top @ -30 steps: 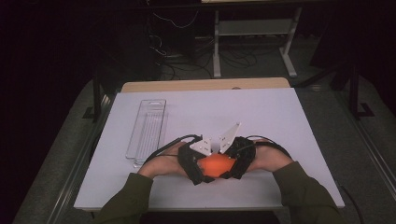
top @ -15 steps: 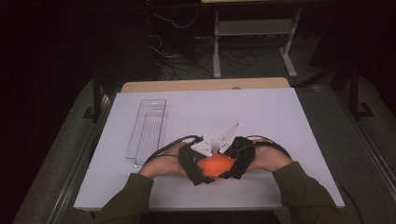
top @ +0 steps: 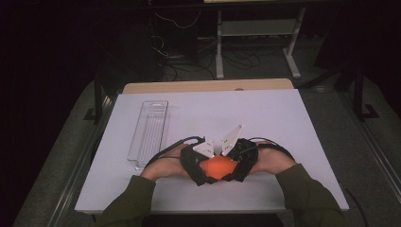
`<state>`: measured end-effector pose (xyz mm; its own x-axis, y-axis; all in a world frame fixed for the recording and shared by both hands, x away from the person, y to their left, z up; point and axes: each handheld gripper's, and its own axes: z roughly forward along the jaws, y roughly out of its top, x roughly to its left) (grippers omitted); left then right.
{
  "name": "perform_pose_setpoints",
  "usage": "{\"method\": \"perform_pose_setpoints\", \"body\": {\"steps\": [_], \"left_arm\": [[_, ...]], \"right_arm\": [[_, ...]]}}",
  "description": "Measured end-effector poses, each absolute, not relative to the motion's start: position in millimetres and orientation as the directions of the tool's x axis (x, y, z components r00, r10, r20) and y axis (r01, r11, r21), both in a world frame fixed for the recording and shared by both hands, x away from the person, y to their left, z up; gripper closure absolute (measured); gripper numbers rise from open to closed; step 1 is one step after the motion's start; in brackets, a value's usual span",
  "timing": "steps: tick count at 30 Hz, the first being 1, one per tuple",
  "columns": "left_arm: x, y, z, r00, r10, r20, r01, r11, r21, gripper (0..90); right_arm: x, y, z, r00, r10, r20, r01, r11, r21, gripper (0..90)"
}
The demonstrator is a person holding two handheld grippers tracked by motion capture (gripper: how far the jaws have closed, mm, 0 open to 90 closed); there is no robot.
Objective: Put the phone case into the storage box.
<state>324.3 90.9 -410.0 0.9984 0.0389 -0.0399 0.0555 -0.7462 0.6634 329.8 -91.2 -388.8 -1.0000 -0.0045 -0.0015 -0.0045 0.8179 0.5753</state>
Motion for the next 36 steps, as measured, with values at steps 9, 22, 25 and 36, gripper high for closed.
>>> {"method": "perform_pose_setpoints", "body": {"steps": [9, 22, 25, 36], "left_arm": [[324.0, 90.7, -409.8, 0.998, 0.037, -0.043, 0.057, -0.747, 0.663, 13.3], [324.2, 90.9, -409.4, 0.999, 0.035, -0.033, 0.048, -0.747, 0.663, 14.6], [324.8, 91.1, -409.6, 0.999, 0.040, -0.031, 0.050, -0.751, 0.658, 14.6], [326.4, 92.4, -409.2, 0.997, 0.065, -0.033, 0.071, -0.740, 0.669, 14.6]], "right_arm": [[329.8, -91.6, -388.8, -1.000, -0.003, -0.004, -0.005, 0.817, 0.576, 15.0], [331.1, -91.7, -388.7, -1.000, 0.017, 0.006, 0.017, 0.818, 0.575, 11.5], [331.3, -91.6, -389.3, -0.999, 0.044, 0.016, 0.045, 0.821, 0.569, 1.3], [335.6, -95.7, -387.2, -0.996, 0.089, 0.008, 0.077, 0.803, 0.591, 0.0]]}}
